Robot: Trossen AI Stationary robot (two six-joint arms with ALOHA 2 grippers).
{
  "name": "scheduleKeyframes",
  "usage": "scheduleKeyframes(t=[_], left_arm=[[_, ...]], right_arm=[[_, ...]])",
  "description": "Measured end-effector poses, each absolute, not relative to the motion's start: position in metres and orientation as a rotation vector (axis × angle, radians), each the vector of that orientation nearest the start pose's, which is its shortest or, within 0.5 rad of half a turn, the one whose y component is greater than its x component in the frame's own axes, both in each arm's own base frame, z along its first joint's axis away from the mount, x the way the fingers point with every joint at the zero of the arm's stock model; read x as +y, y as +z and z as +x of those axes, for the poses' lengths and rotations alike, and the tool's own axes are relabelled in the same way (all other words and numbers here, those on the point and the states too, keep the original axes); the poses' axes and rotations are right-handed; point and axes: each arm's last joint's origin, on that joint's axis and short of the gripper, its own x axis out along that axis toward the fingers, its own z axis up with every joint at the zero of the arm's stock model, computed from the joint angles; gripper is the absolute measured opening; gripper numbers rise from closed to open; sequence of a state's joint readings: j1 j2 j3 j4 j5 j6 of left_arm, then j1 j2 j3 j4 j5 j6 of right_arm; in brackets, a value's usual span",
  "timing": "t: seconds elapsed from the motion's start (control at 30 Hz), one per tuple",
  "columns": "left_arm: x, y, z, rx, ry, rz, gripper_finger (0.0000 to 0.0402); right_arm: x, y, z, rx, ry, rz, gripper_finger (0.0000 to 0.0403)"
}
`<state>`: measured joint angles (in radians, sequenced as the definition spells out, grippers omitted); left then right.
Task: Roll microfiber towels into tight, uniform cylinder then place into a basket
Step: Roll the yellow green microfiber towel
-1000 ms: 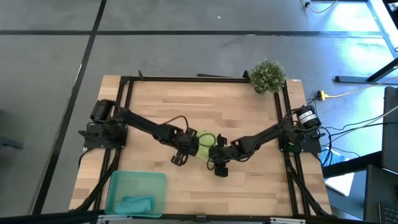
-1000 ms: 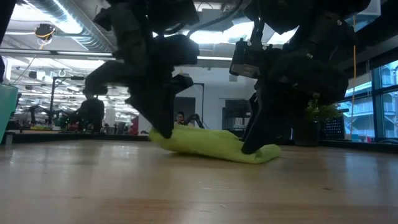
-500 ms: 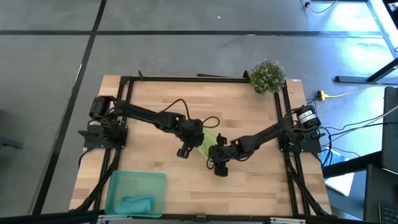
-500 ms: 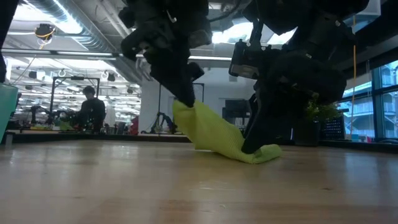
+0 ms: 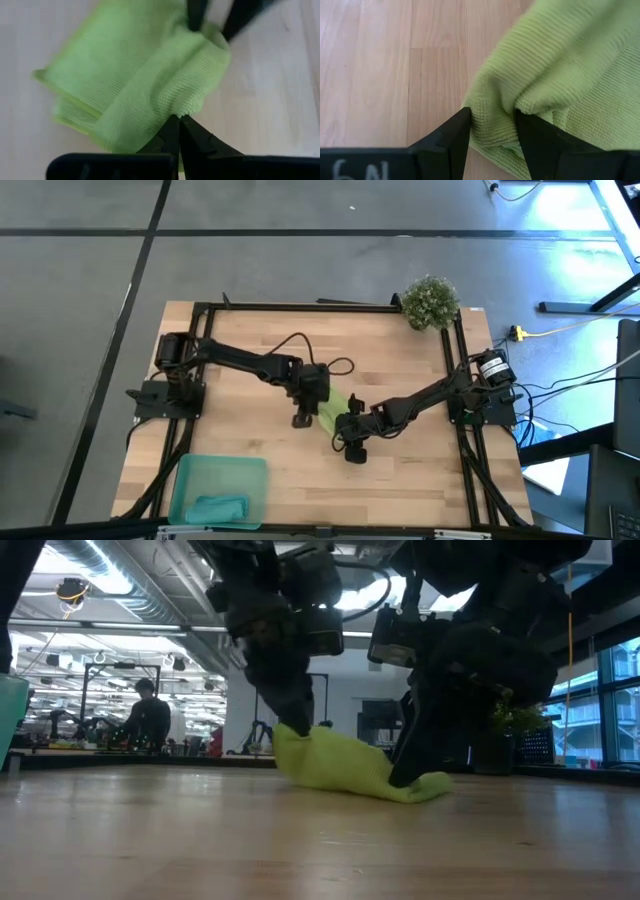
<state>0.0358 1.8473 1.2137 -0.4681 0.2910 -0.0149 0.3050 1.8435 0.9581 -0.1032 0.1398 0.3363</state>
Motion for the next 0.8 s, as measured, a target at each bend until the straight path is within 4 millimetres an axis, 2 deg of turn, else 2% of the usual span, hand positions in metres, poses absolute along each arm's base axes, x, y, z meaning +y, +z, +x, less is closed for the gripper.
scheduleKeyframes(t=[0.17,0.37,0.43,0.67,0.8], left_arm=[[0.014,0.184,0.375,1.039,-0.174,-0.229,0.0000],[0.025,0.183,0.389,1.022,-0.130,-0.277,0.0000],[0.028,0.177,0.389,1.069,-0.117,-0.294,0.0000],[0.036,0.164,0.408,1.091,-0.100,-0.308,0.0000],[0.042,0.168,0.414,1.068,-0.090,-0.309,0.0000]], right_arm=[[0.100,0.126,0.331,0.976,-0.010,0.092,0.0162],[0.100,0.125,0.331,0.978,-0.011,0.091,0.0161],[0.100,0.126,0.331,0.977,-0.010,0.090,0.0161],[0.100,0.125,0.331,0.978,-0.006,0.082,0.0161],[0.100,0.125,0.331,0.979,-0.003,0.076,0.0161]])
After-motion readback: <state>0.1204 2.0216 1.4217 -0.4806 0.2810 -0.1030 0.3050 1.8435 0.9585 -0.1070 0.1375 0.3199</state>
